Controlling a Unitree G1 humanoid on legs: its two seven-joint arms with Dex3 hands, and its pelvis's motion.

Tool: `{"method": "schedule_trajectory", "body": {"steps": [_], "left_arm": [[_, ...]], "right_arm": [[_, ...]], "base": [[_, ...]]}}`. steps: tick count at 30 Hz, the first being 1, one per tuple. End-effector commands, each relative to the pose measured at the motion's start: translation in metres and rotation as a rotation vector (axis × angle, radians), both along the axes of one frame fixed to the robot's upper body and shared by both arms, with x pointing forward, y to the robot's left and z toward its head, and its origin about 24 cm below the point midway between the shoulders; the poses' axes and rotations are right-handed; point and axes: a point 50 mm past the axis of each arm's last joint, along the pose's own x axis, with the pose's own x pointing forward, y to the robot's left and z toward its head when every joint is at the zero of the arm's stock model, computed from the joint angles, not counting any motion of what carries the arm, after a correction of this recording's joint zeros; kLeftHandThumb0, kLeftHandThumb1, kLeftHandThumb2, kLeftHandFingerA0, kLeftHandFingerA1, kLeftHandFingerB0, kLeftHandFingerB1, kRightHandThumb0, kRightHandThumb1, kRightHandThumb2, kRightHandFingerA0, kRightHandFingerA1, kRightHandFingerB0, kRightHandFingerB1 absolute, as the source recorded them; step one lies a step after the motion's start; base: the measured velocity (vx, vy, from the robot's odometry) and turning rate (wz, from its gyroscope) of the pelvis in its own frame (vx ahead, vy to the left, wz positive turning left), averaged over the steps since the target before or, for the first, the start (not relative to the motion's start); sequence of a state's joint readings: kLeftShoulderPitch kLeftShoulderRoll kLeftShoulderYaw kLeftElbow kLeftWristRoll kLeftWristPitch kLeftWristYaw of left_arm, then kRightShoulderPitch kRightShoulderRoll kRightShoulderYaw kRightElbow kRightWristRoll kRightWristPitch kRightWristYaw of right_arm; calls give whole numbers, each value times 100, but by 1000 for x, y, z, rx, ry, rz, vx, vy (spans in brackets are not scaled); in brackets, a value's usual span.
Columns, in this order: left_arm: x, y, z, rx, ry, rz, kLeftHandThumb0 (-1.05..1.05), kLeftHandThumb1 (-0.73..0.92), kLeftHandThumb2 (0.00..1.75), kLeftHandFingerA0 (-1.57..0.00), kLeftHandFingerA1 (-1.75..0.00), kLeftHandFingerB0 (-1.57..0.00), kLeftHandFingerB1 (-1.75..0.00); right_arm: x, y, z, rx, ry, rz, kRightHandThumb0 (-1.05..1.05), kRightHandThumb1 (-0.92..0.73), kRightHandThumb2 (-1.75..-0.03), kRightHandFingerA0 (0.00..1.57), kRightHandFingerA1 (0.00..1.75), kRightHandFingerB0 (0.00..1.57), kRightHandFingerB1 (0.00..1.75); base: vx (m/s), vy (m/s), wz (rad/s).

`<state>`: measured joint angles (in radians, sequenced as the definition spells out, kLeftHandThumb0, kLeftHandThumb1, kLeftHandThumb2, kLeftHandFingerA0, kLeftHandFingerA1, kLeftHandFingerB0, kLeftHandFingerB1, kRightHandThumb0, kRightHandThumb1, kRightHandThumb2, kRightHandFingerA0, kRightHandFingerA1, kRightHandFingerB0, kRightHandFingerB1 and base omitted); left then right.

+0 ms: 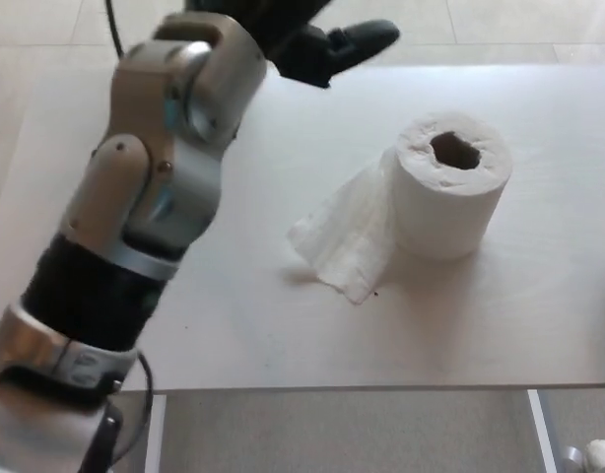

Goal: A toilet paper roll is kept in the middle of the desk infront of the robot. The robot places its left hand on the top of the toilet paper roll to hold it still and uses its right hand to tear off a piece of toilet paper from it and hands the paper to a person

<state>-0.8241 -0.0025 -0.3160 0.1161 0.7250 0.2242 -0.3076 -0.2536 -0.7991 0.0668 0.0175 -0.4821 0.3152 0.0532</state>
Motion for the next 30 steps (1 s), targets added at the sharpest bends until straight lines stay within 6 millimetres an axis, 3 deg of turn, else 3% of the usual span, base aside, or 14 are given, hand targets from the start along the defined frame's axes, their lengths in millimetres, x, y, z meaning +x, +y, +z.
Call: {"method": "schedule_trajectory", "body": {"steps": [1, 2, 4, 6, 7, 8, 9, 10, 11, 12, 15, 20, 25, 30], "left_arm": [[-58, 112, 49, -216, -45, 87, -73, 60, 99, 0, -35, 0, -20], [-78, 125, 41, -243, -57, 73, -70, 58, 97, 0, -37, -1, -23], [-115, 149, 20, -319, -7, 127, -66, 60, 101, 0, -39, 0, -35], [-129, 162, 3, -394, 30, 158, -73, 63, 103, 0, -36, -3, -35], [-160, 189, -25, -475, 103, 261, -60, 87, 65, -7, -43, -6, -27], [-163, 191, -28, -482, 113, 272, -60, 87, 65, -7, -43, -6, -27], [-186, 215, -53, -554, 193, 385, -69, 74, 62, -31, -35, -29, -35], [-198, 224, -62, -583, 221, 438, -35, 59, 113, -1, -50, 0, -50], [-215, 236, -76, -633, 279, 522, -65, 90, 66, -21, -39, -10, -27], [-250, 261, -98, -654, 322, 718, -64, 72, 98, -23, -48, -13, -42], [-303, 291, -118, -710, 362, 939, -65, 72, 98, -23, -50, -11, -41], [-347, 331, -130, -747, 331, 1124, -69, 72, 99, -25, -49, -12, -42], [-381, 367, -130, -774, 206, 1316, -72, 70, 102, -30, -51, -15, -43], [-377, 367, -131, -785, 195, 1303, -72, 70, 102, -30, -51, -15, -43]], "right_arm": [[-49, -30, 18, 291, -35, 17, -105, -67, -107, 0, 22, 0, 3], [-79, -42, 29, 434, -111, 46, -105, -69, -104, 0, 22, 0, 2], [-109, -49, 39, 486, -166, 27, -105, -71, -106, 0, 21, 0, 5], [-126, -52, 39, 552, -212, 32, -103, -71, -101, 0, 17, 5, 6], [-139, -54, 36, 563, -237, 22, -97, -69, -101, 0, 17, 0, 16], [-141, -55, 35, 565, -238, 18, -97, -69, -101, 0, 17, 0, 16], [-141, -55, 36, 565, -236, 18, -97, -69, -101, 0, 17, 0, 16], [-166, -59, 21, 570, -287, -39, -73, -73, -62, 0, 12, 13, 30], [-191, -63, 9, 601, -303, -87, -79, -58, -94, 0, 18, 11, 38], [-215, -64, -5, 601, -354, -171, -62, -55, -87, 12, 59, 20, 47], [-244, -77, -27, 653, -553, -331, -42, -69, -63, 26, 79, 37, 47], [-263, -99, -52, 691, -660, -442, -32, -63, -58, 43, 108, 48, 69], [-280, -103, -69, 677, -564, -516, -33, -60, -58, 62, 94, 51, 67], [-277, -103, -70, 680, -574, -508, -33, -60, -58, 62, 94, 51, 67]], "base": [[0, 0, 0], [0, 0, -9], [0, 0, 0], [0, 0, 0], [0, 0, 0], [0, 0, 0], [0, 0, 0], [0, 0, 0], [0, 0, 0], [0, 0, 0], [0, 0, 0], [0, 0, 0], [0, 0, 0], [0, 0, 0]]}}
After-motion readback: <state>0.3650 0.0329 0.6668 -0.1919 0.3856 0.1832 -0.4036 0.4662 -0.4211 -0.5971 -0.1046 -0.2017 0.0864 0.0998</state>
